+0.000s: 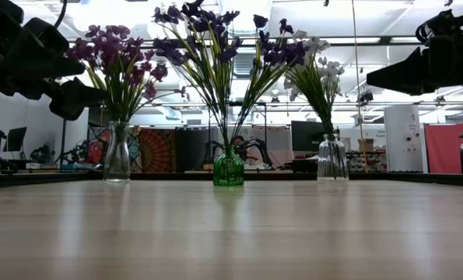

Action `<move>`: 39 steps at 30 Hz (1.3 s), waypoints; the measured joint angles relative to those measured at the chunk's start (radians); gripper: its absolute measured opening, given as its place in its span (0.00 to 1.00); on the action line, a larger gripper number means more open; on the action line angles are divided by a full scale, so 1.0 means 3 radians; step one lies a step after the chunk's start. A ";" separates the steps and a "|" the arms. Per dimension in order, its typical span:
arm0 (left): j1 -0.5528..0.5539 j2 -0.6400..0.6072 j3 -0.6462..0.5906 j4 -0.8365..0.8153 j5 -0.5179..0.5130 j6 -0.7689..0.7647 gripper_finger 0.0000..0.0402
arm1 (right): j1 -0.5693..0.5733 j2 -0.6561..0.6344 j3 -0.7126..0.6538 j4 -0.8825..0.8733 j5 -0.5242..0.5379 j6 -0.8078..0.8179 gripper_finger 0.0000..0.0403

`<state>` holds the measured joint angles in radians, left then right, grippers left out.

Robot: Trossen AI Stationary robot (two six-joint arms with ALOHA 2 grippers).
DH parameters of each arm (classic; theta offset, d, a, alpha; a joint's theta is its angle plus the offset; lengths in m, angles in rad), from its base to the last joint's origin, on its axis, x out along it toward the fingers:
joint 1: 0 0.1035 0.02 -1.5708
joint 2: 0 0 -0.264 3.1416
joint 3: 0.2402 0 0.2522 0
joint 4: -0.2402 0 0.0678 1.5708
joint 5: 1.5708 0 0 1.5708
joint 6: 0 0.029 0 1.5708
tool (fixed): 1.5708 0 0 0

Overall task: Sort flowers into vase by color
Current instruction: Return to Home Position

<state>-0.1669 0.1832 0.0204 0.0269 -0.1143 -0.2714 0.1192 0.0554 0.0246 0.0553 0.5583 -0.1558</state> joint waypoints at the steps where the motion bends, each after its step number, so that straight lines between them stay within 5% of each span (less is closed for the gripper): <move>1: 0.0000 0.0010 0.0000 0.0002 0.0000 0.0000 0.73 | 0.0000 0.0000 0.0001 -0.0004 0.0000 0.0000 0.54; 39: 0.0000 0.0096 0.0005 0.0010 0.0002 0.0000 0.73 | 0.0001 -0.0001 0.0012 0.0005 0.0000 -0.0003 0.54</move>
<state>-0.1669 0.2119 0.0219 0.0300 -0.1135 -0.2714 0.1195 0.0551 0.0282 0.0566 0.5583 -0.1566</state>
